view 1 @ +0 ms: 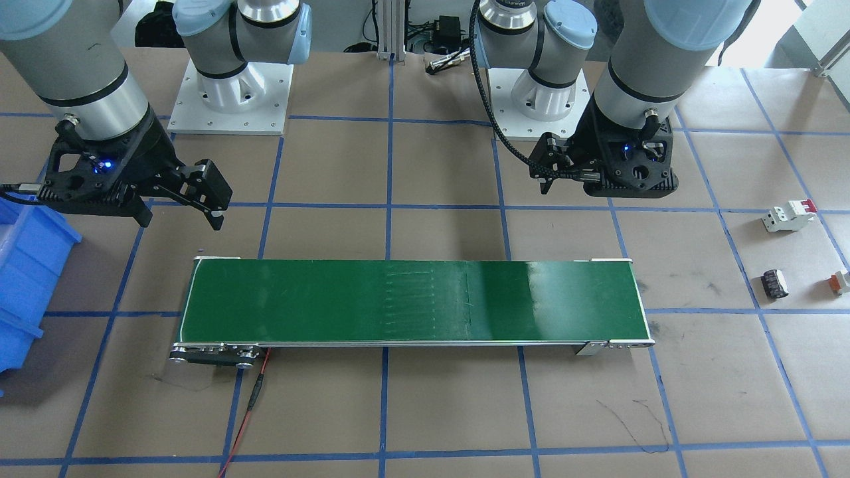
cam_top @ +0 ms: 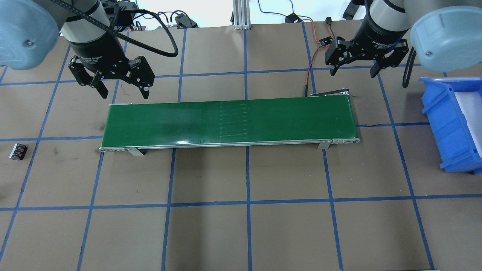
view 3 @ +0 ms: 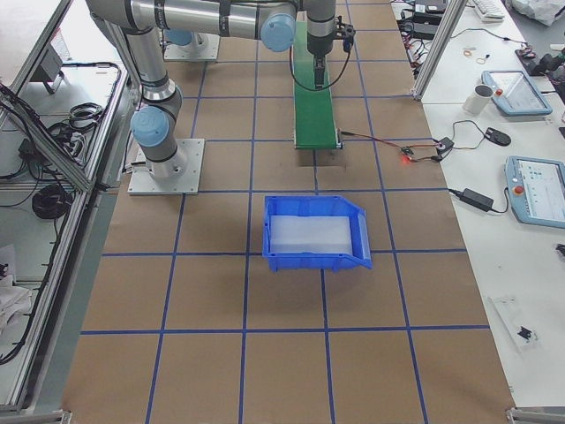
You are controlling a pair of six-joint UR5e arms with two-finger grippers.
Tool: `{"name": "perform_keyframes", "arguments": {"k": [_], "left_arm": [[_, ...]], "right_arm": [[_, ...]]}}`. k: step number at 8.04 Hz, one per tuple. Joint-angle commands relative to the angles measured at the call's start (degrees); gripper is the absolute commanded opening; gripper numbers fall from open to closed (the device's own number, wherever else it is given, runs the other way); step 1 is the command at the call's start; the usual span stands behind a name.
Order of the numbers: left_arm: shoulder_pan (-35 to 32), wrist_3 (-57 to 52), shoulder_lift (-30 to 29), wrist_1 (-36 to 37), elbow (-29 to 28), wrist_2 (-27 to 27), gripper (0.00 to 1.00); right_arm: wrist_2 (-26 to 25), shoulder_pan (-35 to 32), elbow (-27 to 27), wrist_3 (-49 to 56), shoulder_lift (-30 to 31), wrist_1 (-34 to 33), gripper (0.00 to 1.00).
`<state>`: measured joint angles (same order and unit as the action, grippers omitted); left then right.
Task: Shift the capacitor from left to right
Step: 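Move the left gripper outward and down over the black capacitor on the table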
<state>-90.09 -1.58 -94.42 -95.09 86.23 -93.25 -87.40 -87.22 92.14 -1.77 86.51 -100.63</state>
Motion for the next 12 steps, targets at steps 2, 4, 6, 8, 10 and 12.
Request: {"name": "perform_keyframes", "arguments": {"k": [2,4,6,8,10,12], "left_arm": [[0.0,0.0,-0.15,0.08,-0.01,0.0,1.0],[1.31,0.0,-0.06,-0.01,0.16,-0.09,1.0],[5.25,-0.96,-0.85,0.69,0.43,0.0,1.0],[9.91,-1.93,-1.64,5.85,0.61,0.0,1.0],[16.58,-5.6,-3.22,10.86,1.56,-0.44,1.0],[23.96,-14.37,-3.05,19.72,8.13,-2.11,1.0]], "right_arm": [[-0.23,0.03,-0.03,0.81,-0.02,0.08,1.0],[-0.23,0.04,-0.03,0.81,0.07,-0.01,1.0],[-0.23,0.04,-0.03,0.81,0.07,0.08,1.0],[-0.32,0.03,-0.03,0.81,0.07,0.08,1.0],[-0.32,0.04,-0.03,0.81,0.07,0.08,1.0],[-0.32,0.03,-0.03,0.81,0.15,0.25,1.0]]}}
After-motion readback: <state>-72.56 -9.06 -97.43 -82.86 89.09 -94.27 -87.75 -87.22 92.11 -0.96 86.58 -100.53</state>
